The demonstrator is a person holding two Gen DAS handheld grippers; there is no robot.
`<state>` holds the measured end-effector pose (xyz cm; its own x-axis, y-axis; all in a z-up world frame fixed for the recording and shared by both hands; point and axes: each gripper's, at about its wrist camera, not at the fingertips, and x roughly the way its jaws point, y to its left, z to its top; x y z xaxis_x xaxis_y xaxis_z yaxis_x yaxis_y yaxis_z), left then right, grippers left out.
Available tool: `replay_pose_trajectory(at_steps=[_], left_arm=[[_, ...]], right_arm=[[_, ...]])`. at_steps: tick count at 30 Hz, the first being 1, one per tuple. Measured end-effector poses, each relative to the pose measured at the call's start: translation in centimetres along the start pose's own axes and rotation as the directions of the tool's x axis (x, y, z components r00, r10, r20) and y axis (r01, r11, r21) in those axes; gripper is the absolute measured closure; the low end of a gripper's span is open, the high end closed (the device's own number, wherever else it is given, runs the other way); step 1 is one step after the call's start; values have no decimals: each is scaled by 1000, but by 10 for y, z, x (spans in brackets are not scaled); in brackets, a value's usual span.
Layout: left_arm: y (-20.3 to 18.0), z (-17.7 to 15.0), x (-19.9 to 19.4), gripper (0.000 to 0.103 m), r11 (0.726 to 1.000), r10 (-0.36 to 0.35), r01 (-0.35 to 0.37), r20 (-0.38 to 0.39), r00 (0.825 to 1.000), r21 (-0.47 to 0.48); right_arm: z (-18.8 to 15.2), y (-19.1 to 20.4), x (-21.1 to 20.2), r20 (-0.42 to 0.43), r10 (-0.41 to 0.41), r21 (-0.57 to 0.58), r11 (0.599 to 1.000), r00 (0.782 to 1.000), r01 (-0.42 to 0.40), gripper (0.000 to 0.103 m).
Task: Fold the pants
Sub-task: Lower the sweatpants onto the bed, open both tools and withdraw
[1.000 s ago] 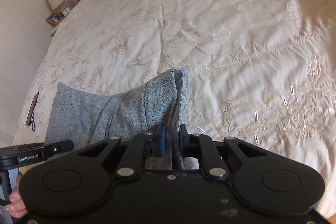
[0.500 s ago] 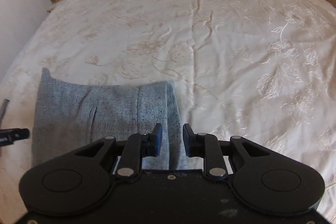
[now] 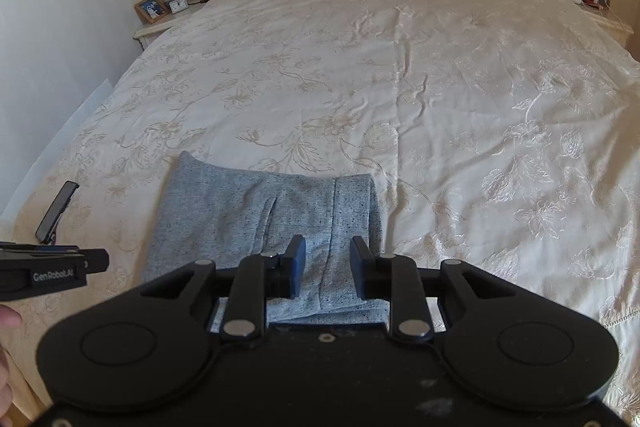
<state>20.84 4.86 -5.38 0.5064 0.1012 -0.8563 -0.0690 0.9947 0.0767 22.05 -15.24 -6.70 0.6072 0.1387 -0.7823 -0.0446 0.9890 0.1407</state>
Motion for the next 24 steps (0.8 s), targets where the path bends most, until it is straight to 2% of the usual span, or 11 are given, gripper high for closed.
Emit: replay_pose_trajectory(at_steps=[4,9,24], left_arm=[[-9,-10,-19,64,1000,13,-13,-3,1000,4],[-10,-20,-34,64,999,-31,31,-5,1000,-14],[-10,-35,-43,64,1000,-29,29,-12,1000,4]], right_arm=[[-6,13,-29,16,12,-30,999,1000,-12,75],[-12,20,-50,10,27,-41,999,1000,-27,74],[-24,21,-64,-6,23,-13,1000,1000,-23,74]])
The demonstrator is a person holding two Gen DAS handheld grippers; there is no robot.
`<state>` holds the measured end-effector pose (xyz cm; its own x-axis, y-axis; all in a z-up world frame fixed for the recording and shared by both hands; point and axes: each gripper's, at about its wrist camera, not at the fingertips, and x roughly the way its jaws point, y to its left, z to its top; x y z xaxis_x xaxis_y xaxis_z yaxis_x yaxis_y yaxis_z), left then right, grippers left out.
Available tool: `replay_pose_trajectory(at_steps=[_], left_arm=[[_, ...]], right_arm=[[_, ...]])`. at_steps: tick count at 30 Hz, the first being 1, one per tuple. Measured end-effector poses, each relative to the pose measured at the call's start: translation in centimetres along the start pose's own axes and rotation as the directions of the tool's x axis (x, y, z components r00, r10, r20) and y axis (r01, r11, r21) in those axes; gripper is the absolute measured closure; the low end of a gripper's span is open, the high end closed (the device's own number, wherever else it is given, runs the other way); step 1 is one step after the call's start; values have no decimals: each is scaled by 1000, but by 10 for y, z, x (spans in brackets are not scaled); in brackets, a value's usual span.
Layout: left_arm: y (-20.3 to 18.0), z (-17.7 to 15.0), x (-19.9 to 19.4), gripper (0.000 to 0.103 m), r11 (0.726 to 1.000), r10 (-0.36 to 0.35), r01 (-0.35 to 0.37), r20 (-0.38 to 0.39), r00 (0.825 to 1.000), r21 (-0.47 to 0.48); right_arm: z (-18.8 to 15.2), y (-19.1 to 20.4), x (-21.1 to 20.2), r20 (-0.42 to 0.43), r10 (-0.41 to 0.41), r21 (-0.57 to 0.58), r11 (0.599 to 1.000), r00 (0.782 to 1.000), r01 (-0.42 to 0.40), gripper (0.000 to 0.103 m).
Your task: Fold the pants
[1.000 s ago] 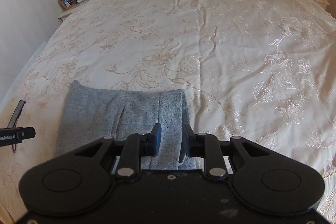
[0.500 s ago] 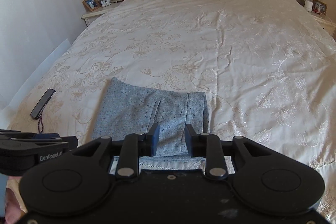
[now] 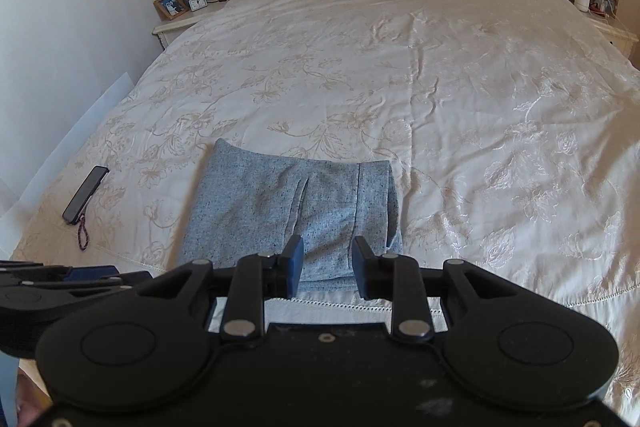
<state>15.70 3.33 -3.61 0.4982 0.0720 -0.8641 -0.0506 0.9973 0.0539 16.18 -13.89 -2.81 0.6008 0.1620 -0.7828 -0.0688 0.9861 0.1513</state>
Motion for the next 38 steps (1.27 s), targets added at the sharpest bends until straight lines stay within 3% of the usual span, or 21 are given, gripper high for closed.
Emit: replay_pose_trajectory(at_steps=[38], left_arm=[[-6,-4,-3,64,999,-21,21,4,1000,24]], right_arm=[[-2,-2,-4,2,8,21,1000,1000,-8,74]])
